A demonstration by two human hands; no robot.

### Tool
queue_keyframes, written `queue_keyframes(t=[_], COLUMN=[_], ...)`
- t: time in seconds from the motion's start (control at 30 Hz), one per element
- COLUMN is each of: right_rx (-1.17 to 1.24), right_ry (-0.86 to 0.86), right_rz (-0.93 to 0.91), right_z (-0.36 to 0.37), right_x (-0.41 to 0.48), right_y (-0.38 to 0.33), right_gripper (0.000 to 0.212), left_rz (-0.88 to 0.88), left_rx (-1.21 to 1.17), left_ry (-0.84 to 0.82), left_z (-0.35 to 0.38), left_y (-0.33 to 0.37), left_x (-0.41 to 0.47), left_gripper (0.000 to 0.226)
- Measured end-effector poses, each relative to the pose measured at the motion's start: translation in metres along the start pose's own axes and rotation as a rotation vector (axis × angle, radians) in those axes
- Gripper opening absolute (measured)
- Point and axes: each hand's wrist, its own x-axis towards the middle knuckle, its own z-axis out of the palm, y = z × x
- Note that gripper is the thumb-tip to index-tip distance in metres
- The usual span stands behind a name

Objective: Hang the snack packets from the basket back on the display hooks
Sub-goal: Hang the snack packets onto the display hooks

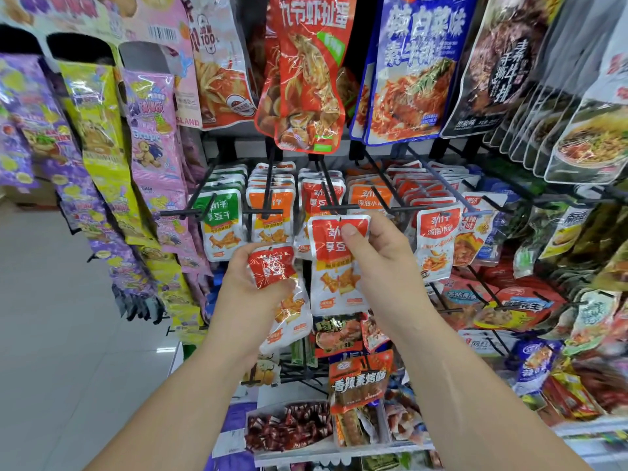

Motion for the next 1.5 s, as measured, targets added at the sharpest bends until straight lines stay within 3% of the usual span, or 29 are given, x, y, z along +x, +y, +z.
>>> queue_keyframes(t=[0.13, 0.4, 0.67, 0.77, 0.87, 1.0, 1.17, 1.3, 1.5], right_rx=[-0.046, -0.105, -0.27, -0.465, -0.646, -0.549, -0.564, -0.564, -0.576], right_ry=[0.054, 0.128, 0.331, 0.369, 0.371, 0.412, 0.372, 0.39, 0.399], right_rz=[-0.019, 0.053, 0.061, 0.037, 0.017, -0.045, -0.026, 0.116, 0.146], right_z=[0.007, 0.015, 0.021, 0.025, 0.026, 0.028, 0.028, 0.024, 0.028], right_x=[0.002, 0.014, 0.068, 0.084, 0.091, 0.085, 0.061, 0.059, 0.068], right_y=[0.001, 0.004, 0.034, 0.05, 0.058, 0.057, 0.059, 0.065, 0.066], right_gripper=[0.018, 0.054, 0.022, 0.032, 0.025, 0.013, 0.038, 0.045, 0.053], left_rz=[0.012, 0.005, -0.012, -0.021, -0.025, -0.013, -0.003, 0.006, 0.019], left_rx=[-0.01, -0.026, -0.066, -0.074, -0.072, -0.052, -0.045, -0.033, -0.014], left_ry=[-0.002, -0.019, 0.018, 0.037, 0.047, 0.057, 0.047, 0.027, 0.024], left_z=[-0.001, -0.005, -0.014, -0.018, -0.019, -0.018, -0.012, -0.01, -0.01], left_y=[0.0, 0.001, 0.003, 0.003, 0.003, 0.003, 0.002, 0.002, 0.002], left_x=[0.0, -0.001, -0.001, -0.001, -0.002, -0.002, -0.002, -0.003, -0.001], left_gripper=[0.055, 0.051, 0.047, 0.048, 0.049, 0.049, 0.049, 0.047, 0.048])
